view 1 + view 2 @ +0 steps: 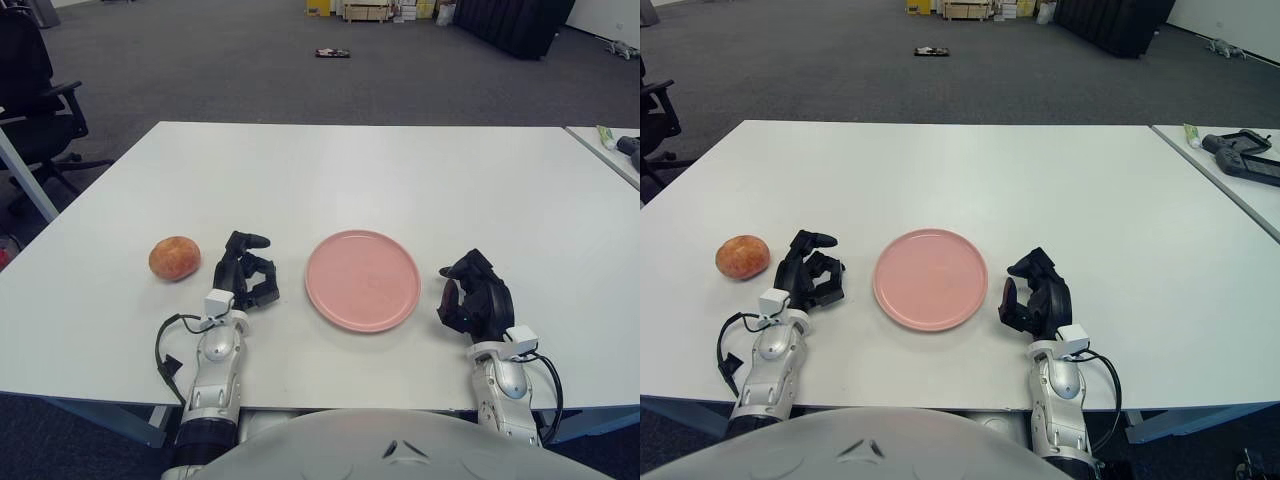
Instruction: Put the apple into the plate.
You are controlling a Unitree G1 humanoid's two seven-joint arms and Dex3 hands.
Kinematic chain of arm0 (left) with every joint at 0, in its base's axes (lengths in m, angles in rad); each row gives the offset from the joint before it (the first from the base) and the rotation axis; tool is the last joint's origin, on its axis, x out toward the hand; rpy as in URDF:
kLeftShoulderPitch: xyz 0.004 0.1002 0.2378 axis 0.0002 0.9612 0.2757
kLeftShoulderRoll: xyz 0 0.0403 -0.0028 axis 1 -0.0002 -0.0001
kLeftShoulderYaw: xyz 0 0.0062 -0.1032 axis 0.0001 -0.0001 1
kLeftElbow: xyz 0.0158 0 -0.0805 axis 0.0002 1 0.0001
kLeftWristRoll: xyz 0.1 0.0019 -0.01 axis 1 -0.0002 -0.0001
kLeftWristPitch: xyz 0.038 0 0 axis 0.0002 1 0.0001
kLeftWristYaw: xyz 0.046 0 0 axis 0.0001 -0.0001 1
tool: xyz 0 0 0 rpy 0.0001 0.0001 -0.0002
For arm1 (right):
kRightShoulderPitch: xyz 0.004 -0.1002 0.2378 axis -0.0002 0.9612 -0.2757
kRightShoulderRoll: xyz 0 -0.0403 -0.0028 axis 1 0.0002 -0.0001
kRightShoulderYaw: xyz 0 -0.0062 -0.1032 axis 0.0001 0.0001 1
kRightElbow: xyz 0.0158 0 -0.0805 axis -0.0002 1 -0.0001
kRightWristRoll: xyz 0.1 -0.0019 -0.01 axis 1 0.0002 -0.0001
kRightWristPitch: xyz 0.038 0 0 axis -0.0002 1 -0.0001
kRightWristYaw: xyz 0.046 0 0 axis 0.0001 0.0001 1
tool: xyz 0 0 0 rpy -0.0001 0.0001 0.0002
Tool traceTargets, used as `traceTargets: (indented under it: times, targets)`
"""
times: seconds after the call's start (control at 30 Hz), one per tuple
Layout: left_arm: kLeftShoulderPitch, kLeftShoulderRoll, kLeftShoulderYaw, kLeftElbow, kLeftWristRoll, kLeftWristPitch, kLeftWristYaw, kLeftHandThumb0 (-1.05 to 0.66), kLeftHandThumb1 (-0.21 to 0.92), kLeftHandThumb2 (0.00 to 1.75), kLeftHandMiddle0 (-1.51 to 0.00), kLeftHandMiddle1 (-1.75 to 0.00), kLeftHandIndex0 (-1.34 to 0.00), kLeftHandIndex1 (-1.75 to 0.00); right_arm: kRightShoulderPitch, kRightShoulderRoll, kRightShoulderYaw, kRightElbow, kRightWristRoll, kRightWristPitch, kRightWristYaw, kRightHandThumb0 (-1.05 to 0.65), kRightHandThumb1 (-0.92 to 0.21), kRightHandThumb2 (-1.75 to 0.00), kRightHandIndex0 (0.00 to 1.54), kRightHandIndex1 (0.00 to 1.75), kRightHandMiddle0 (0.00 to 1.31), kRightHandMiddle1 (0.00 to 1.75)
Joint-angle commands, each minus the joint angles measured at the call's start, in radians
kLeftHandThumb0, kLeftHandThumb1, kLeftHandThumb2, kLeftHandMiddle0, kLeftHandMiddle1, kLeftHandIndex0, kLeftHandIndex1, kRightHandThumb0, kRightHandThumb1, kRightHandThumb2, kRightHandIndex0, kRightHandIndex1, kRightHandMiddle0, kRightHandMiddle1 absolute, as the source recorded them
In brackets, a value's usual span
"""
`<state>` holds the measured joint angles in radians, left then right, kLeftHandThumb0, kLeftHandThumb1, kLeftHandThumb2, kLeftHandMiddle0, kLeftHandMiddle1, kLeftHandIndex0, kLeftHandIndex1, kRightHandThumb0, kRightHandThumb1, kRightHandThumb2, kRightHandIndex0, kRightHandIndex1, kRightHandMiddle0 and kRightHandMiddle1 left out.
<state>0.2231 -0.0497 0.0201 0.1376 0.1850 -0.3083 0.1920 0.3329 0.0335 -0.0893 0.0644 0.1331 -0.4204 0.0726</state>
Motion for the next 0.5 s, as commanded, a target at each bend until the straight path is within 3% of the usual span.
traceTargets:
  times: [0.0, 0.27, 0.47]
  targets:
    - [0.001, 0.016, -0.018, 0.007, 0.115, -0.053, 0.094, -0.01, 0.29, 1.37, -0.64, -1.74, -0.4, -1.75, -0.008, 0.001, -0.005, -0.013, 0.005, 0.011, -0.003, -0.45, -0.41, -1.2, 1.19, 1.75, 0.53, 1.75]
    - [-0.019, 0.14, -0.074, 0.033, 0.49, -0.107, 0.388, -0.01, 0.32, 1.33, -0.62, -1.73, -0.37, -1.75, -0.009, -0.002, -0.006, -0.009, -0.006, 0.003, -0.007, -0.45, -0.41, -1.2, 1.19, 1.75, 0.54, 1.75]
    - [-0.048, 0.188, -0.098, 0.043, 0.63, -0.101, 0.57, -0.01, 0.33, 1.28, -0.64, -1.63, -0.39, -1.75, -0.009, -0.002, -0.005, -0.006, -0.01, -0.006, -0.008, -0.45, -0.41, -1.21, 1.19, 1.75, 0.54, 1.75]
